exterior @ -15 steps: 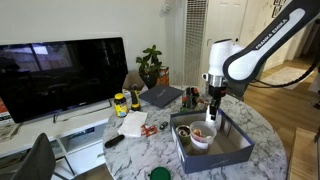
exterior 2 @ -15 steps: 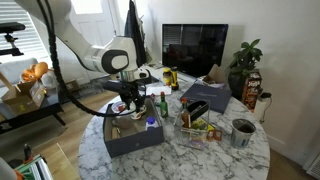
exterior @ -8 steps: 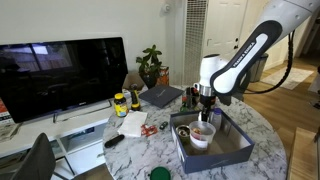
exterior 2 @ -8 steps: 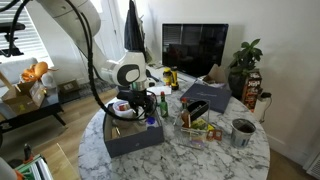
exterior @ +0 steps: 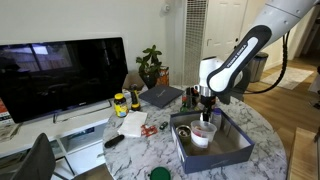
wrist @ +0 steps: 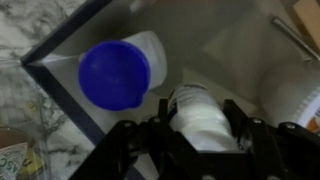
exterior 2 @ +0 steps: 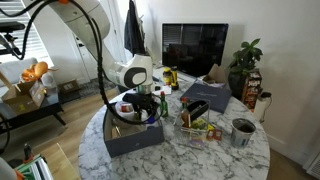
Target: Pick up the white medicine bottle and put it in the box, pick up the clear cup and put it on the table
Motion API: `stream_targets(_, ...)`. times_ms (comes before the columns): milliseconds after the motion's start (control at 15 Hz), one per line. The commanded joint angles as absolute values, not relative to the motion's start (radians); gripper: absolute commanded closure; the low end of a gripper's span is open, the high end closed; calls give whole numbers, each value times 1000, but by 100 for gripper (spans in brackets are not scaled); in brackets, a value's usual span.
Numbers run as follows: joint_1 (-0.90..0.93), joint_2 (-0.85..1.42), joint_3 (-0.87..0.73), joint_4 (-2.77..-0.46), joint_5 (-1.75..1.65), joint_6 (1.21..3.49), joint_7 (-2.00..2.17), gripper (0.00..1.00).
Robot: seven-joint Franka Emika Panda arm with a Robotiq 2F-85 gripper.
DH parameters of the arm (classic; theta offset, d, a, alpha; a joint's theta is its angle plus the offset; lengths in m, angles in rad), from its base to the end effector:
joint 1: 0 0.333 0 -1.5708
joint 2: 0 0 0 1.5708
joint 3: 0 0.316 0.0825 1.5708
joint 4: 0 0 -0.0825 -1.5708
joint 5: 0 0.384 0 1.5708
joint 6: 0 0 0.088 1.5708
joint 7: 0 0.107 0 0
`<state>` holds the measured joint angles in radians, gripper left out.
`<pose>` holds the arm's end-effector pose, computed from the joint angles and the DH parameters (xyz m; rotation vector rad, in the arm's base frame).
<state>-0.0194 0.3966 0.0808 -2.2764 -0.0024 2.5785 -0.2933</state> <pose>0.5218 0.0338 0.1731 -3.0498 -0.5424 0.1381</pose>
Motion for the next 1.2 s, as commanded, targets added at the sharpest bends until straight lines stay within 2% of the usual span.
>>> stream_targets(0,-89,319,198,-2319,137,2486,-450,68)
stream_targets(533,-40,283,161,-2304,117,2463,-396,68)
stream_targets(1133,7,389,58,-2272,-61,2525,-216,68)
